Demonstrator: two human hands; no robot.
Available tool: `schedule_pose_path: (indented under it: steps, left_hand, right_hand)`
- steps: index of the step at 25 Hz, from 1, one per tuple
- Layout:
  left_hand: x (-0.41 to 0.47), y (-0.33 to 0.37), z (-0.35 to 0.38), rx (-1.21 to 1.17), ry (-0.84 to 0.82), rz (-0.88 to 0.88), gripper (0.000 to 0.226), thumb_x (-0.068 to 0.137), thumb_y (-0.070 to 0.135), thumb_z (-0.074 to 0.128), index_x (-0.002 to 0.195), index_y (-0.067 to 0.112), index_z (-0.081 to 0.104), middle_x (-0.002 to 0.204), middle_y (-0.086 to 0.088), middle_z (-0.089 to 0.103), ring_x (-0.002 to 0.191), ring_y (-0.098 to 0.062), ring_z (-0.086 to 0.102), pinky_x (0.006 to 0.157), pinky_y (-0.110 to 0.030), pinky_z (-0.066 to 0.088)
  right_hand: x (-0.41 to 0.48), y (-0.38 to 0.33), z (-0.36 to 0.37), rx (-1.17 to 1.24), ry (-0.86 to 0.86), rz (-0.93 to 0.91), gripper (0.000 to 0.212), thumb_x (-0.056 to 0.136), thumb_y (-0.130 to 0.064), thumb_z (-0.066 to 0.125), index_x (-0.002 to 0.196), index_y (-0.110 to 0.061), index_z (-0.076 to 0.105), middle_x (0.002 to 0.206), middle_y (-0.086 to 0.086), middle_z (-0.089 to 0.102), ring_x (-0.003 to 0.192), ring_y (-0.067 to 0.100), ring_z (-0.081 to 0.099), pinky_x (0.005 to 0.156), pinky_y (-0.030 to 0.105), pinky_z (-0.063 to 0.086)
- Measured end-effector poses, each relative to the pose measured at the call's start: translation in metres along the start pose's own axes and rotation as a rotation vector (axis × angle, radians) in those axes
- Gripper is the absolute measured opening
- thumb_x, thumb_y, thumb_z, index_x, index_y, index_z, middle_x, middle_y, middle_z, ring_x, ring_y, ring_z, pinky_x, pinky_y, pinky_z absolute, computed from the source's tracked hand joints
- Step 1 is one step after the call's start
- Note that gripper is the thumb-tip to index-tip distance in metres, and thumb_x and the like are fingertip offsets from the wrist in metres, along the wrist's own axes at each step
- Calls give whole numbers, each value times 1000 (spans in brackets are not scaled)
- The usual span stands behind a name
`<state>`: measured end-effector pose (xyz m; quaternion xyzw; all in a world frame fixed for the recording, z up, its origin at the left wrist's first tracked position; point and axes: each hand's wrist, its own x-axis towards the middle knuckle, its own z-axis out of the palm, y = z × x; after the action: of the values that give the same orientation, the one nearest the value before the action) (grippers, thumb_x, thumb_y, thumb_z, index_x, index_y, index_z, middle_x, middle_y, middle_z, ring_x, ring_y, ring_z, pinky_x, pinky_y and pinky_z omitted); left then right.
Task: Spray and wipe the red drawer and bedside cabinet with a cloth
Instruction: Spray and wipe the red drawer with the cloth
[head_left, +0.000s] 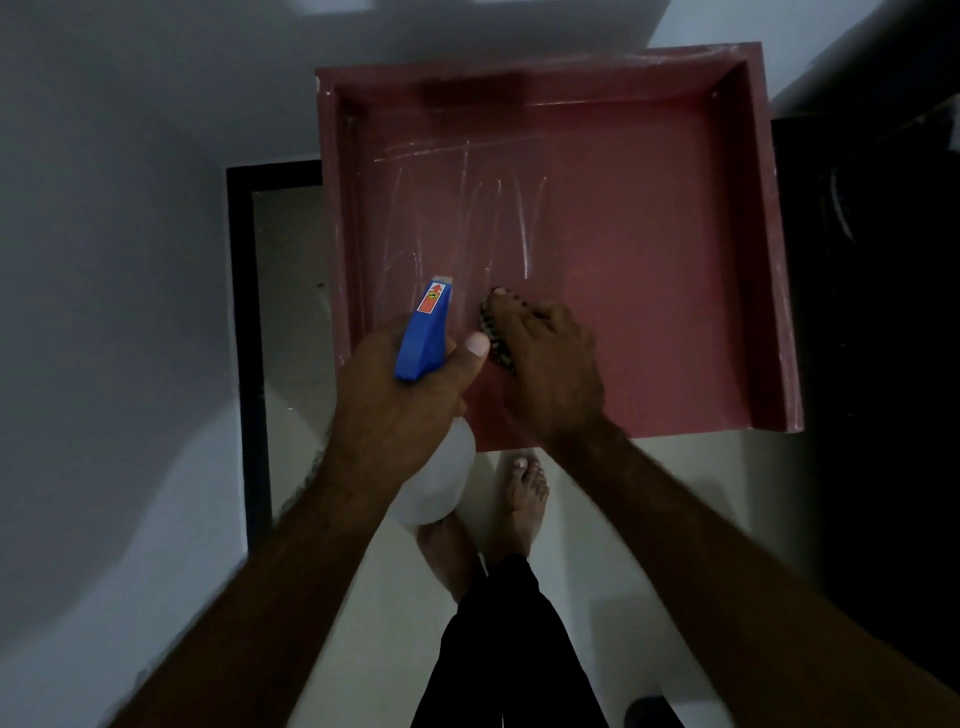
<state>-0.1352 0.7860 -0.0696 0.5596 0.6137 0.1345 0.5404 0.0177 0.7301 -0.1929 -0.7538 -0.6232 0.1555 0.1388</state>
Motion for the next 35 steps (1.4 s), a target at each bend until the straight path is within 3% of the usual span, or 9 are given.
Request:
schedule_pose_path:
  steps: [3,6,12,16,18,23,28,32,35]
  left_hand:
    - [3,4,1,-23,7,9,43,88,47,70,90,5,62,76,-15,71,65,-14,71,57,-8,50]
    - [7,7,2,-1,11,5,45,87,49,69,91,5,62,76,-14,71,67,-15,70,57,-6,48]
    - [15,15,4,3,1,4,39,90,44,69,92,5,62,77,-15,71,67,-16,68,58,-7,49]
    - [20,20,4,-48,15,11,41,89,43,70,93,3,62,75,-17,71,67,-18,70,59,-7,50]
    - [23,22,4,-46,19,13,40,89,43,70,91,3,63,73,-15,71,66,-16,69,59,-5,48]
    - [27,23,6,-26,14,-4,37,90,44,69,89,7,64,74,-10,71,69,-10,67,59,0,43]
    - [31,21,4,-54,20,4,40,89,42,71,90,3,64,73,-15,71,67,-15,69,58,-2,45]
    - [34,21,4,-58,9,-7,36,90,41,71,87,5,64,71,-11,71,67,-11,68,58,-1,44]
    - [37,23,5,-54,-1,-5,34,90,42,71,85,9,64,70,-9,71,67,-11,68,59,-1,44]
  right_hand:
    - [5,25,-13,16,60,164,84,72,-1,70,153,-15,48,142,9,63,123,40,53,94,54,49]
    - [11,29,-18,15,86,306,84,73,-4,68,154,-16,47,142,10,62,123,40,51,97,54,47]
    - [12,6,-6,-5,-18,28,66,94,-19,70,155,-19,46,155,1,53,130,32,51,98,50,46]
    - [19,31,-16,13,76,237,85,72,0,71,153,-17,49,143,4,62,123,36,53,96,51,47]
    - [24,26,-17,34,86,287,83,74,0,70,152,-17,49,143,6,62,122,36,53,96,52,47]
    - [23,6,-10,29,-19,-37,61,94,-18,71,151,-19,52,152,2,56,127,31,54,97,48,48]
    - [35,31,-21,29,99,245,80,74,3,67,151,-13,52,141,8,64,118,41,54,92,54,50]
    - [33,7,-9,24,-5,50,65,92,-13,66,155,-18,46,153,5,55,128,37,52,99,51,46]
    - [37,20,-13,6,25,-8,66,87,-11,62,152,-17,50,149,4,59,125,33,54,95,49,47]
